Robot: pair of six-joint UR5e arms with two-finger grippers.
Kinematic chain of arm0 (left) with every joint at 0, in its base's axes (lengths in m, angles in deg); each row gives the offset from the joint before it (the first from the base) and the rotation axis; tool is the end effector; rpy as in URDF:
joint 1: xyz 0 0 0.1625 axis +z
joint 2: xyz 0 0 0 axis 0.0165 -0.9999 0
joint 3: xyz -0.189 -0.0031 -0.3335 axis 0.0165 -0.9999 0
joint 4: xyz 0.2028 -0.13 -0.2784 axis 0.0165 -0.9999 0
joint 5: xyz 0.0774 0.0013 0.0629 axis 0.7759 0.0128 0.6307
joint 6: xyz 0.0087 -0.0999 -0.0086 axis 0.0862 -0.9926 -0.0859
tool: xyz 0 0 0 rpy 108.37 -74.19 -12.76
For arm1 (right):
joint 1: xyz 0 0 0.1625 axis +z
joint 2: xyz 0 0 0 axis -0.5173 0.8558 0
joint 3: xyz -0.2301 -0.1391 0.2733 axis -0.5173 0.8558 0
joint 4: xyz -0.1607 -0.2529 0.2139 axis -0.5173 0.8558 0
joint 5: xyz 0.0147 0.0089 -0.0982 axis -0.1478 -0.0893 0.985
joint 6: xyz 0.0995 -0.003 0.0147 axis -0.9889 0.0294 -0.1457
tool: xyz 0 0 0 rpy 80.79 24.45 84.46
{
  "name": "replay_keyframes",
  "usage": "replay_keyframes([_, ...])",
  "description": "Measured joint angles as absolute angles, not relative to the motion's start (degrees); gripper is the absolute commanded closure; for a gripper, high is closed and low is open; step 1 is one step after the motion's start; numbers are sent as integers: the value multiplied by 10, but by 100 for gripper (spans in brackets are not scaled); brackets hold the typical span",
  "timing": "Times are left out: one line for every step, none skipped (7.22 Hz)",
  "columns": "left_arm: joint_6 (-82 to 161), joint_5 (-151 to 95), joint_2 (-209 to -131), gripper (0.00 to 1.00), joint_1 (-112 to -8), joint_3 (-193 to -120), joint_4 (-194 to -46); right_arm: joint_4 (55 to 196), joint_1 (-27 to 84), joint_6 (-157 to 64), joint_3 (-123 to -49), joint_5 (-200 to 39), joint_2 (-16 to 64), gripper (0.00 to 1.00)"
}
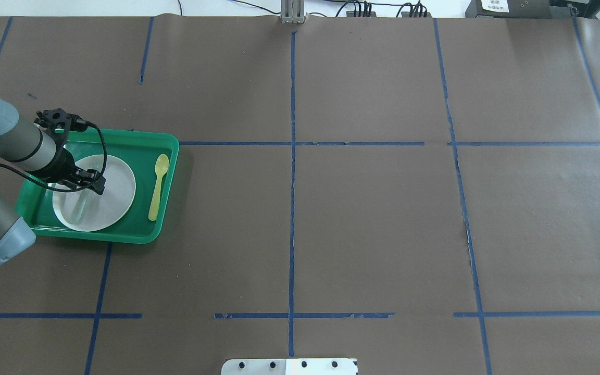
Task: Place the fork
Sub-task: 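Lower the left gripper and close it on the fork handle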
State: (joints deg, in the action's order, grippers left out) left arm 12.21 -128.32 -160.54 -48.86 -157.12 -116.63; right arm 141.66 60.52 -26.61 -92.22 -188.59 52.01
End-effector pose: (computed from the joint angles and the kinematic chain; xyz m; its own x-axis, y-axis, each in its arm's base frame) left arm 0.2983 -0.4497 0.4815 0.6827 0.1831 -0.7074 -0.1214 0.9831 0.1374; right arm 0.0786 -0.3886 0.6112 0.7537 -0.0217 0.6568 0.0168 0.9998 0.0138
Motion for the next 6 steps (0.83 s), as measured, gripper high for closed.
replay_keyframes([122,-1283,-1605,90,-488,-1571,-1167,1417,605,-266,-922,-1886,520,0])
replay_keyframes([122,-1283,-1604,100,-487,-1572,-1167,1417,605,-266,-922,-1886,520,0])
replay_keyframes([122,-1284,-1603,100,-487,-1574,-1168,1417,605,-266,-922,-1886,520,0])
replay_keyframes([122,-1285,-1601,100,-488,-1578,-1168,1417,605,-266,-922,-1886,520,0])
replay_keyframes([122,-1286,-1599,100,-489,-1589,-1168,1417,605,-266,-922,-1886,520,0])
replay_keyframes([122,-1287,-1590,100,-491,-1609,-1166,1417,605,-266,-922,-1886,520,0])
